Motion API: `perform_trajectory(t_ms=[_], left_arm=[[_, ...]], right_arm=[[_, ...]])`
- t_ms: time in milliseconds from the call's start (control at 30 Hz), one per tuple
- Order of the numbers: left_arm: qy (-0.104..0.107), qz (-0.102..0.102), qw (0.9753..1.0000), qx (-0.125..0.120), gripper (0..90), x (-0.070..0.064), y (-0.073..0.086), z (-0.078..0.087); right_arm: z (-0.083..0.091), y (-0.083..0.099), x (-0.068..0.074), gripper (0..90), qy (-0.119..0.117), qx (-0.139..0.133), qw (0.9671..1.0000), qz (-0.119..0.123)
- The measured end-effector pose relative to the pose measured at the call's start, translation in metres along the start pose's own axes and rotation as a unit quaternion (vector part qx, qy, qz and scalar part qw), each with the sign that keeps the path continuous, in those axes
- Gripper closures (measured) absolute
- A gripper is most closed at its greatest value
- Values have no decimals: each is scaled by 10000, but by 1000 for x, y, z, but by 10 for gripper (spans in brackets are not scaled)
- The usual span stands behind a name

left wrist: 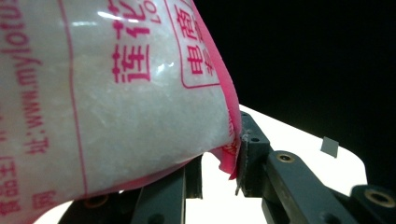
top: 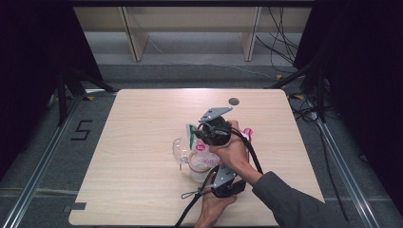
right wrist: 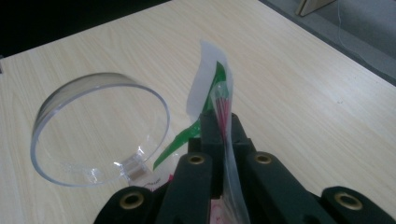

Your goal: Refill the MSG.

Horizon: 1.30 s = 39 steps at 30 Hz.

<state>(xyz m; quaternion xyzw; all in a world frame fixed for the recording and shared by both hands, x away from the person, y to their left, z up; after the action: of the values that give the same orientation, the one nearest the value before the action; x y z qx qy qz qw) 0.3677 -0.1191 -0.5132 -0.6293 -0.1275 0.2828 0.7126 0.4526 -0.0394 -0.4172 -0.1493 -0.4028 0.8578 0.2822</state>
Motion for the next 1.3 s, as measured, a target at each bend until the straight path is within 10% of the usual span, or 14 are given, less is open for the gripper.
perform_trajectory(t_ms=[1300], left_arm=[[-4, -9, 10000, -73, 748, 0, -4, 0]], right_arm=[[-3, -2, 1, 900, 37, 48, 10000, -55]])
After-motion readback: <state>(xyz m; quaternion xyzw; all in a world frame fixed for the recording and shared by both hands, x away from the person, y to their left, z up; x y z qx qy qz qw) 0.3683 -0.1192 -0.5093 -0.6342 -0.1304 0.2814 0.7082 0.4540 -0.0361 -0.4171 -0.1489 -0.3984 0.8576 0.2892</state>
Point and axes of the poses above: each handheld gripper's, and its own axes: z roughly backward along the jaws, y roughly out of its underside, x roughly to its left, the point moved 8 cm from there along -z, roughly forward along the jaws, and after that the axes turned 1 degree about -x, right-handed, at the moved point
